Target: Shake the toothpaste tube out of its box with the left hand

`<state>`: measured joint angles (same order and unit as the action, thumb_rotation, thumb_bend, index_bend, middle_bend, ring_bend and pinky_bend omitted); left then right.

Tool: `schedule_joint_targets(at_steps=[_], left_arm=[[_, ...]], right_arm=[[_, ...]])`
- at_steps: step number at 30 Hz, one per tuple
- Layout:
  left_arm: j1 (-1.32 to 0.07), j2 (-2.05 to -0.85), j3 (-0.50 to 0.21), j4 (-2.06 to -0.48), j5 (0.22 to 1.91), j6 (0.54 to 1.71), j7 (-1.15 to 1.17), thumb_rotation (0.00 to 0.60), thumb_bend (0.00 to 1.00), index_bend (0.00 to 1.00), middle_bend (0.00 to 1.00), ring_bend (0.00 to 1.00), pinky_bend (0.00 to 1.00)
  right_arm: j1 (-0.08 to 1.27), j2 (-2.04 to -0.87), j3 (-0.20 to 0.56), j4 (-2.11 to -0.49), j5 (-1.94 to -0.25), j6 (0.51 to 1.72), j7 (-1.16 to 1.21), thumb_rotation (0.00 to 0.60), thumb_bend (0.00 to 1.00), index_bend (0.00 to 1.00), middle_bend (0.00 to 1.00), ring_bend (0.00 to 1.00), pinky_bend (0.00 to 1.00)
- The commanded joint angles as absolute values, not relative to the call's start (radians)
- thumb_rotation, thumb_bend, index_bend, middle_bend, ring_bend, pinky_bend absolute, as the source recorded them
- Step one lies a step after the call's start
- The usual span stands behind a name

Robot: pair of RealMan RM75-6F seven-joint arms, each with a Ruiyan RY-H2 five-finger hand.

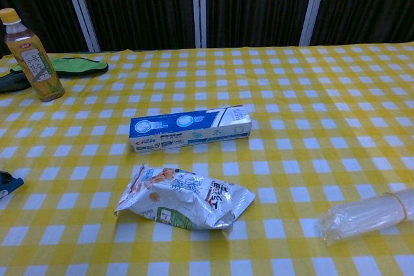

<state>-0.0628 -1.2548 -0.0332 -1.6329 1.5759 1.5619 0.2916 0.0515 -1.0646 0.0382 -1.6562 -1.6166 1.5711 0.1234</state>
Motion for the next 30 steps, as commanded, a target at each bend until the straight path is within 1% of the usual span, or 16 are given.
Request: schedule_joint_targets(at_steps=[1, 7, 10, 12, 16, 18, 25, 30], left_arm=[[-0.067, -1.256, -0.036, -1.64, 1.578, 1.56, 0.289, 0.6, 0.0, 0.0, 0.0, 0.0, 0.0], [-0.103, -1.259, -0.06, -1.681, 1.553, 1.51, 0.307, 0.6, 0.0, 0.0, 0.0, 0.0, 0.0], [-0.146, -1.266, -0.096, -1.722, 1.514, 1.457, 0.367, 0.6, 0.0, 0.0, 0.0, 0.0, 0.02], [-0.174, -1.275, -0.12, -1.744, 1.485, 1.424, 0.407, 0.6, 0.0, 0.01, 0.0, 0.0, 0.06], [-0.243, -1.303, -0.174, -1.784, 1.407, 1.343, 0.489, 0.6, 0.0, 0.08, 0.0, 0.02, 0.14], [-0.283, -1.317, -0.201, -1.799, 1.356, 1.295, 0.531, 0.6, 0.0, 0.1, 0.0, 0.05, 0.16], [-0.429, -1.364, -0.28, -1.8, 1.152, 1.142, 0.69, 0.6, 0.0, 0.15, 0.02, 0.1, 0.17], [-0.536, -1.423, -0.313, -1.777, 0.976, 1.082, 0.796, 0.6, 0.0, 0.15, 0.02, 0.1, 0.17]], right_arm=[[0.052, -1.064, 0.035, -1.655, -1.616, 1.565, 0.126, 0.6, 0.08, 0.0, 0.0, 0.0, 0.0], [0.054, -1.062, 0.033, -1.655, -1.617, 1.559, 0.136, 0.6, 0.08, 0.0, 0.0, 0.0, 0.0], [0.054, -1.059, 0.035, -1.655, -1.613, 1.559, 0.143, 0.6, 0.08, 0.0, 0.0, 0.0, 0.0], [0.055, -1.057, 0.036, -1.655, -1.61, 1.556, 0.147, 0.6, 0.08, 0.0, 0.0, 0.0, 0.0], [0.055, -1.052, 0.038, -1.654, -1.605, 1.555, 0.161, 0.6, 0.08, 0.0, 0.0, 0.0, 0.0], [0.055, -1.049, 0.04, -1.652, -1.601, 1.554, 0.172, 0.6, 0.08, 0.0, 0.0, 0.0, 0.0], [0.057, -1.036, 0.047, -1.647, -1.583, 1.548, 0.214, 0.6, 0.08, 0.0, 0.0, 0.0, 0.0], [0.061, -1.029, 0.052, -1.642, -1.571, 1.537, 0.243, 0.6, 0.08, 0.0, 0.0, 0.0, 0.0]])
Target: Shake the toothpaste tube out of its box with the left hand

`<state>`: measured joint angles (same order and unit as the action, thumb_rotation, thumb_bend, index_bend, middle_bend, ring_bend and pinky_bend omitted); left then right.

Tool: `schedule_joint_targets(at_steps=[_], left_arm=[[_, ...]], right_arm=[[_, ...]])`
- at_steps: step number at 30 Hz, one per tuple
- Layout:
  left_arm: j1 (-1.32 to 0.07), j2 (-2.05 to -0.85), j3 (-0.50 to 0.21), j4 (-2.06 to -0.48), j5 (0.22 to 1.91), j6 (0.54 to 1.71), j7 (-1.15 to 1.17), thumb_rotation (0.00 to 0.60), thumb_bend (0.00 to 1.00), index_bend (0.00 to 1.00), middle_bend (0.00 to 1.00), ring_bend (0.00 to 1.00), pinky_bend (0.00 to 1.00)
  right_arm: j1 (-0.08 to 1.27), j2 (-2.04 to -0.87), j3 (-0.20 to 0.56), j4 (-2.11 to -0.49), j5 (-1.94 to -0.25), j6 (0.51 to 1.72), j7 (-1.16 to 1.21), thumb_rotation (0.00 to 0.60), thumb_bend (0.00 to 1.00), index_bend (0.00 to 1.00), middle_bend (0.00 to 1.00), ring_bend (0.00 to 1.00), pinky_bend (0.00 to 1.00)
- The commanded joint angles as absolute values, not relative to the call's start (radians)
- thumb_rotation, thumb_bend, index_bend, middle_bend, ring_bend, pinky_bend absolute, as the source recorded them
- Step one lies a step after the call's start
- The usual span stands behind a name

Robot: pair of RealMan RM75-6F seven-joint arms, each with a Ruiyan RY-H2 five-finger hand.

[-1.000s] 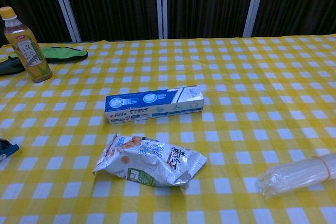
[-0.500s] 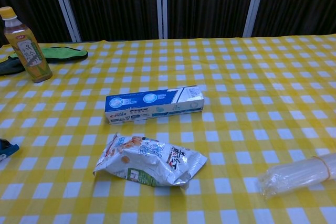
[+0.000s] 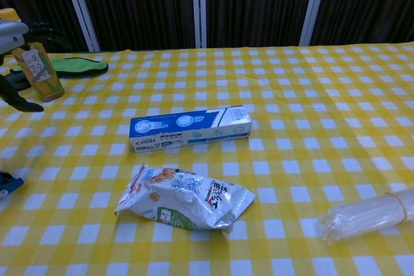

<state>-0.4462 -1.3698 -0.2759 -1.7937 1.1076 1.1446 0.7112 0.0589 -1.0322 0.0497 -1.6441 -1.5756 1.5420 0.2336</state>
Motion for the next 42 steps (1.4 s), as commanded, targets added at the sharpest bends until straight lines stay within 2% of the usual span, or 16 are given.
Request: schedule_joint_targets(at_steps=[1, 8, 14, 24, 35, 38, 42], left_arm=[[-0.555, -1.435, -0.318, -1.773, 0.937, 1.071, 0.81, 0.6, 0.0, 0.15, 0.02, 0.11, 0.17], [-0.677, -1.535, -0.321, -1.718, 0.729, 1.054, 0.906, 0.6, 0.0, 0.17, 0.04, 0.12, 0.18], [-0.761, -1.642, -0.309, -1.638, 0.644, 1.084, 0.96, 0.6, 0.0, 0.22, 0.08, 0.14, 0.21], [-0.842, -1.76, -0.31, -1.526, 0.591, 1.122, 0.958, 0.6, 0.0, 0.26, 0.11, 0.16, 0.22], [-0.907, -1.85, -0.305, -1.42, 0.564, 1.123, 0.956, 0.6, 0.0, 0.27, 0.12, 0.17, 0.23], [-0.916, -1.866, -0.299, -1.399, 0.559, 1.122, 0.959, 0.6, 0.07, 0.29, 0.14, 0.18, 0.24], [-0.921, -1.887, -0.289, -1.373, 0.575, 1.135, 0.945, 0.6, 0.27, 0.42, 0.25, 0.28, 0.35]], right_arm=[[0.061, -1.028, 0.052, -1.641, -1.57, 1.536, 0.247, 0.6, 0.08, 0.0, 0.0, 0.0, 0.0], [0.063, -1.021, 0.054, -1.638, -1.564, 1.529, 0.274, 0.6, 0.08, 0.0, 0.0, 0.0, 0.0], [0.063, -1.012, 0.057, -1.637, -1.559, 1.527, 0.3, 0.6, 0.08, 0.0, 0.0, 0.0, 0.0], [0.062, -1.001, 0.064, -1.632, -1.547, 1.527, 0.339, 0.6, 0.08, 0.0, 0.0, 0.0, 0.0], [0.062, -0.993, 0.071, -1.624, -1.536, 1.523, 0.37, 0.6, 0.08, 0.0, 0.0, 0.0, 0.0], [0.062, -0.991, 0.071, -1.624, -1.536, 1.524, 0.375, 0.6, 0.08, 0.0, 0.0, 0.0, 0.0], [0.062, -0.99, 0.071, -1.625, -1.539, 1.525, 0.377, 0.6, 0.08, 0.0, 0.0, 0.0, 0.0]])
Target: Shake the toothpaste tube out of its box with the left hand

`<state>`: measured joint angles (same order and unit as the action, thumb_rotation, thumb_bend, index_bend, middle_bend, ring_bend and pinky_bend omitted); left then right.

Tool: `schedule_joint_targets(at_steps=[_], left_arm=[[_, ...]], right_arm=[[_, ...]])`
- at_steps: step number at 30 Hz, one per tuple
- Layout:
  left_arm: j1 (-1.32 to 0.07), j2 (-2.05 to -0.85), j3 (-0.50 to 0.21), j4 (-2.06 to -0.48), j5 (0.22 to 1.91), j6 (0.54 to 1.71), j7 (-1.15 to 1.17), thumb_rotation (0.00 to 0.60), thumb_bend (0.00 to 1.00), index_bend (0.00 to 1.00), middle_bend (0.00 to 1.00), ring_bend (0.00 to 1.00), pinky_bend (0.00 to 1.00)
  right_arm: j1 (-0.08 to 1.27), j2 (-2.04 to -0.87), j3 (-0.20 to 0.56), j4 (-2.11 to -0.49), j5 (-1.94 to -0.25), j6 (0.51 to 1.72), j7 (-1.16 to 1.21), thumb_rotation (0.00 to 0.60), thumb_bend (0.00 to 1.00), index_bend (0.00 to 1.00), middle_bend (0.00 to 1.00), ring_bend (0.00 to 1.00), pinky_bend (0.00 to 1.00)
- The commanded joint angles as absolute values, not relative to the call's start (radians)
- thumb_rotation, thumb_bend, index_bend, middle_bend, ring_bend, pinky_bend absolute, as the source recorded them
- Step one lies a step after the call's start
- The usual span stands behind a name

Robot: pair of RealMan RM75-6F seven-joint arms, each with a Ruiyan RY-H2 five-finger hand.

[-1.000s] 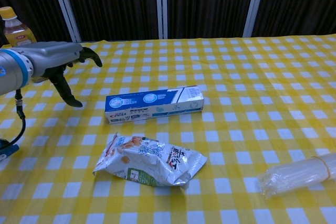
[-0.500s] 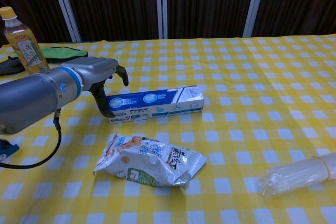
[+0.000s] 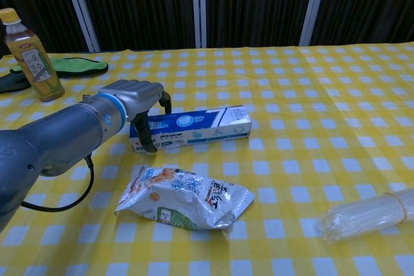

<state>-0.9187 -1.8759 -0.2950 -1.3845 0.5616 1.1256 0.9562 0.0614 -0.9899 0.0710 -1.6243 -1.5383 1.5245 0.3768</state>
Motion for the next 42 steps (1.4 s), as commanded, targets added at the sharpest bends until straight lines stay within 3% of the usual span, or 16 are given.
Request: schedule_joint_targets(at_steps=[1, 6, 18, 33, 42], left_arm=[[-0.92, -1.891, -0.286, -1.369, 0.585, 1.141, 0.94, 0.6, 0.3, 0.45, 0.28, 0.31, 0.37], [-0.909, -1.91, -0.262, -1.337, 0.665, 1.195, 0.906, 0.6, 0.39, 0.56, 0.38, 0.38, 0.44], [-0.841, -1.804, -0.223, -1.405, 0.828, 1.263, 0.815, 0.6, 0.41, 0.57, 0.38, 0.39, 0.44], [-0.799, -1.333, -0.156, -1.739, 1.035, 1.228, 0.864, 0.6, 0.41, 0.54, 0.36, 0.38, 0.42], [-0.804, -1.117, -0.124, -1.821, 1.165, 1.238, 0.992, 0.6, 0.4, 0.53, 0.35, 0.38, 0.41]], right_arm=[[0.061, -0.99, 0.071, -1.625, -1.54, 1.525, 0.377, 0.6, 0.08, 0.0, 0.0, 0.0, 0.0], [0.059, -0.989, 0.07, -1.628, -1.545, 1.531, 0.373, 0.6, 0.08, 0.0, 0.0, 0.0, 0.0], [0.054, -0.99, 0.069, -1.638, -1.554, 1.543, 0.353, 0.6, 0.08, 0.0, 0.0, 0.0, 0.0], [0.045, -0.99, 0.069, -1.65, -1.562, 1.564, 0.325, 0.6, 0.08, 0.0, 0.0, 0.0, 0.0], [0.042, -0.992, 0.066, -1.657, -1.572, 1.572, 0.307, 0.6, 0.08, 0.0, 0.0, 0.0, 0.0]])
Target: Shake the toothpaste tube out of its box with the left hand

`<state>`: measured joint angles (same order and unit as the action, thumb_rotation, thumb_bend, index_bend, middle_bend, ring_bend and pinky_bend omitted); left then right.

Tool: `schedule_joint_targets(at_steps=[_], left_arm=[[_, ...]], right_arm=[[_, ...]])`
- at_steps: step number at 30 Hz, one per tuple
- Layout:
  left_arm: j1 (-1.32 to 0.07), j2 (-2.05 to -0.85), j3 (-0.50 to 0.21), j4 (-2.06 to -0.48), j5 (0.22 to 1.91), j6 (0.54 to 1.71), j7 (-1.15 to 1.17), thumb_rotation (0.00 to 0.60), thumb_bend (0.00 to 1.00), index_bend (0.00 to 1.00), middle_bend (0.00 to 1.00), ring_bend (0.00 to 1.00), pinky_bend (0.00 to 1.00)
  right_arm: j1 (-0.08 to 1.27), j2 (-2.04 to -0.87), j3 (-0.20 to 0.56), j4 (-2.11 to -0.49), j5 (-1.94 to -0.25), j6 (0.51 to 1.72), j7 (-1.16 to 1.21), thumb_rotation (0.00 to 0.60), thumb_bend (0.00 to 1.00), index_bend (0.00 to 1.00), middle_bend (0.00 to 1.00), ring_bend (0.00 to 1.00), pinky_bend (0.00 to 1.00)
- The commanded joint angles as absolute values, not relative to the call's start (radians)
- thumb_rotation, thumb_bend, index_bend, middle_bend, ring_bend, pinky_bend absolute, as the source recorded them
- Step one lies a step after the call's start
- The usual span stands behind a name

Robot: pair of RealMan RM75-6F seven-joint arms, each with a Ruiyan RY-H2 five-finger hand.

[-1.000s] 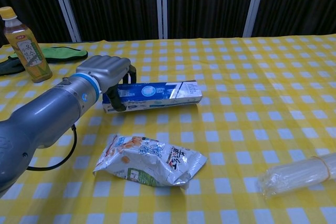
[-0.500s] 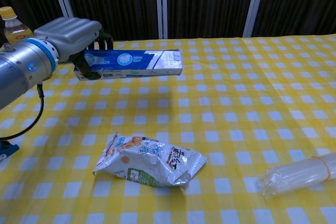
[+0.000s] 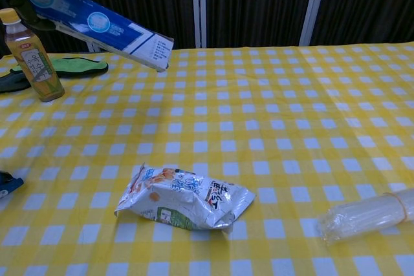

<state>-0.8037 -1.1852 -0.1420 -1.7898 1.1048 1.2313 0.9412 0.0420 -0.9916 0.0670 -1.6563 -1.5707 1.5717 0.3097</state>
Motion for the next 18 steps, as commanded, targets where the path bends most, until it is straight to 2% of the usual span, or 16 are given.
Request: schedule_joint_targets(at_steps=[1, 18], left_arm=[[-0.804, -1.103, -0.124, -1.826, 1.175, 1.241, 1.0, 0.6, 0.41, 0.53, 0.35, 0.38, 0.41], [-0.776, -1.036, -0.155, -1.862, 1.284, 1.292, 0.976, 0.6, 0.41, 0.52, 0.34, 0.37, 0.4]], right_arm=[[0.041, -0.993, 0.066, -1.658, -1.573, 1.572, 0.305, 0.6, 0.08, 0.0, 0.0, 0.0, 0.0], [0.04, -0.997, 0.063, -1.661, -1.579, 1.573, 0.289, 0.6, 0.08, 0.0, 0.0, 0.0, 0.0]])
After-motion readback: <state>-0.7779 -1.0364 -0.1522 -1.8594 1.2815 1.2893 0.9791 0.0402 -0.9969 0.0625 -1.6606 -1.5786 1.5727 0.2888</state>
